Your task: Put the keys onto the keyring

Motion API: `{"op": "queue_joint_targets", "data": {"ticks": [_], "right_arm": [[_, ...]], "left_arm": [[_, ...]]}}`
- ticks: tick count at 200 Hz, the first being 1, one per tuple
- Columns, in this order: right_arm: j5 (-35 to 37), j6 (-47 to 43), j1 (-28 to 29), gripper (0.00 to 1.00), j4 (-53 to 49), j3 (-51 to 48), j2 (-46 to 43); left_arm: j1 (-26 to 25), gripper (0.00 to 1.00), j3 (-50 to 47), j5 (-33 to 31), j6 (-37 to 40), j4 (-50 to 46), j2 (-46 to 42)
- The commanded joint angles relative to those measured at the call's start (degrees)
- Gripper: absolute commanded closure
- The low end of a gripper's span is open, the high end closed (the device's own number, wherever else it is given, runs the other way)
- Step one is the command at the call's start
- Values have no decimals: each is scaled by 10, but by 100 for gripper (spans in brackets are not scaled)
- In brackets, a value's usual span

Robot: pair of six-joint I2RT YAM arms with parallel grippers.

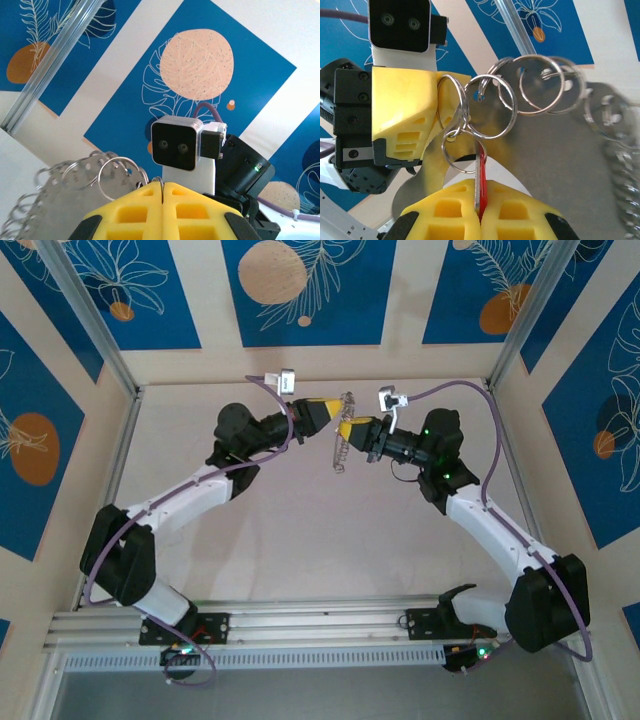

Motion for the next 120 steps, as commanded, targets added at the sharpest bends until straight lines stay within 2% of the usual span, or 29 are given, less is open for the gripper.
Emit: {"op": "queue_joint_targets", "data": {"ticks": [1,36,96,120], "right_arm": [[18,16,13,100,22,6,0],[-6,-20,37,100,-33,37,17],[-7,-25,17,100,-56,33,3],[-2,-18,6,90,-57,23,-11]], "left_arm": [[-10,100,-2,-19,-11,54,-22],[-15,100,5,-16,-11,52,-15],[-17,100,10,-18,-10,47,-9],[-18,100,13,-19,-9,47,-7]]}}
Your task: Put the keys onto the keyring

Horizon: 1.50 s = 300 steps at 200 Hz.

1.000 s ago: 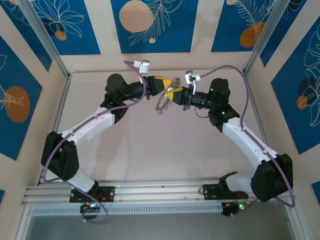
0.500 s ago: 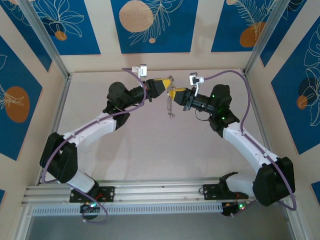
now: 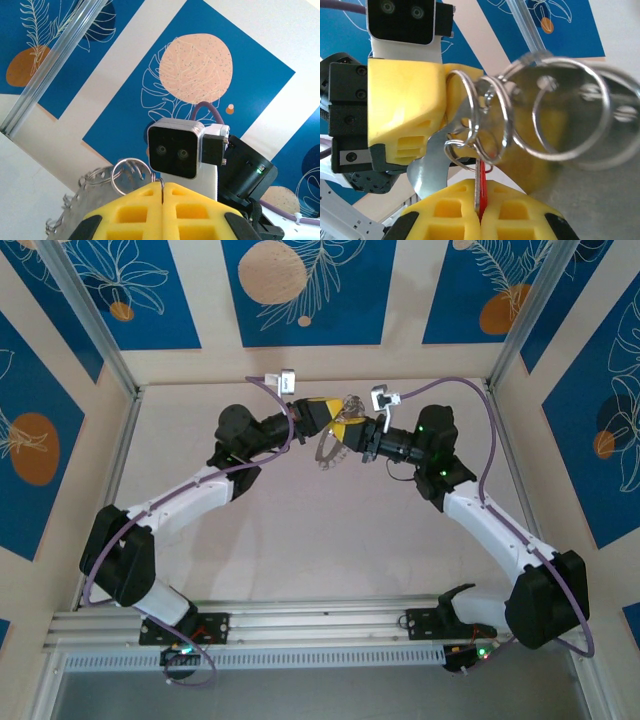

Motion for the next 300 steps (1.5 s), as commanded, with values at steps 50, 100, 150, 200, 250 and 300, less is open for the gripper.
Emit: {"op": "queue_joint_targets", "data": {"ticks": [50,100,150,200,250,300], "right_arm": [[13,7,-36,73,-28,-30,-71],[30,19,-69,67,-41,-40,-125],[43,99,-79,67,40,-16,-98],[25,179,-77,66,136,1,-43],[24,186,-64,66,154,8,-31],[27,177,-53,67,154,13,-29]], "left_arm": [[-13,100,17,-12,-9,48,0],[-14,100,20,-13,-14,55,5],[-16,100,9,-36,-21,67,1],[-17,100,9,-39,-30,77,3],[-18,100,9,-34,-30,79,3],[-18,100,12,-32,-30,81,6]]}}
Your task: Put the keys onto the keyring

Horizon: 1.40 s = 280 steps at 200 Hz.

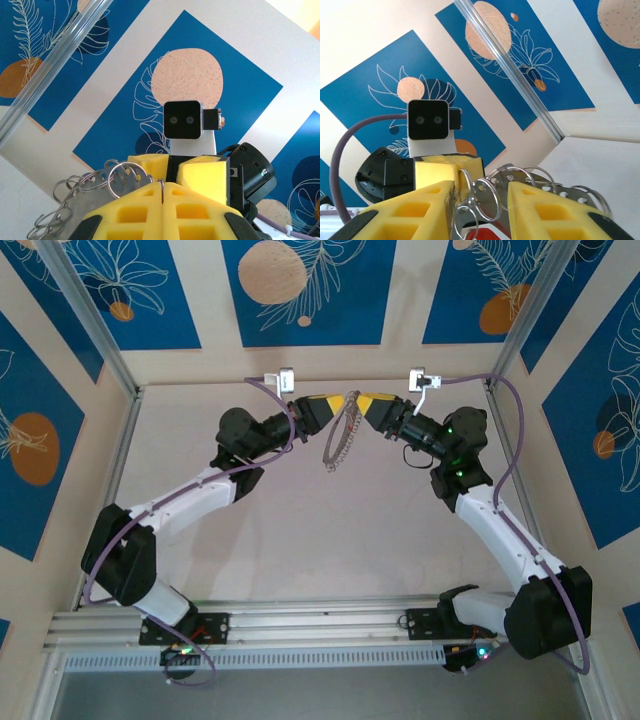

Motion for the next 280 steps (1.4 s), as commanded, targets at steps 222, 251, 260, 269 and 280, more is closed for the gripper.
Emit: {"op": "queue_joint_targets", "data": {"ticks": [222,251,260,269,280], "right_arm": [[15,-31,30,74,-13,35,15],[11,-30,31,76,-11,40,20],[9,-30,32,77,-11,41,22],[8,-30,32,78,-10,42,23],[5,-30,31,83,-10,43,25]], "left_arm": [[-7,100,16,10,-4,43,1],[-7,100,17,11,-4,45,3],[-8,100,17,12,-4,45,3],[-8,100,17,13,-4,45,4],[-9,100,17,13,-5,45,4]]}}
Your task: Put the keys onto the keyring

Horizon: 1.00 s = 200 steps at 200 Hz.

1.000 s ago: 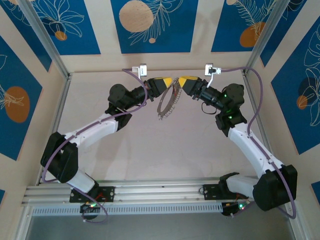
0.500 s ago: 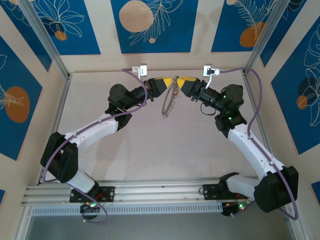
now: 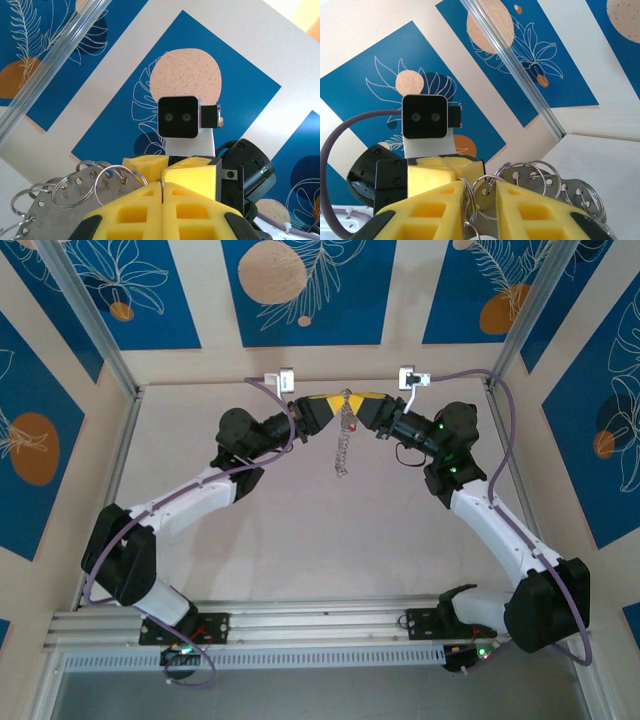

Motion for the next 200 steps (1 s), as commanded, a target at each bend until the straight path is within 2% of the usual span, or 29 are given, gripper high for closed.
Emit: {"op": "queue_joint_targets", "data": {"ticks": [1,24,39,55,76,163,180,200], "right_arm": [[-8,-5,5,83,12,22,4],[-13,-3,5,95,14,22,6],[-19,-3,6,99,18,23,7],[-31,-1,5,97,17,25,10],[-43,1,6,88,18,27,14],[-55,3,6,83,21,31,22],[-58,4,6,84,22,31,24],[-57,4,3,91,21,30,23]], "left_arm": [[-7,100,17,12,-4,42,4],[-7,100,16,12,-5,44,4],[-7,100,16,12,-5,44,5],[-7,100,17,13,-5,44,6],[-7,100,17,14,-5,44,6],[-8,100,18,16,-7,44,8],[-8,100,19,17,-7,44,8],[-8,100,18,16,-7,44,8]]}}
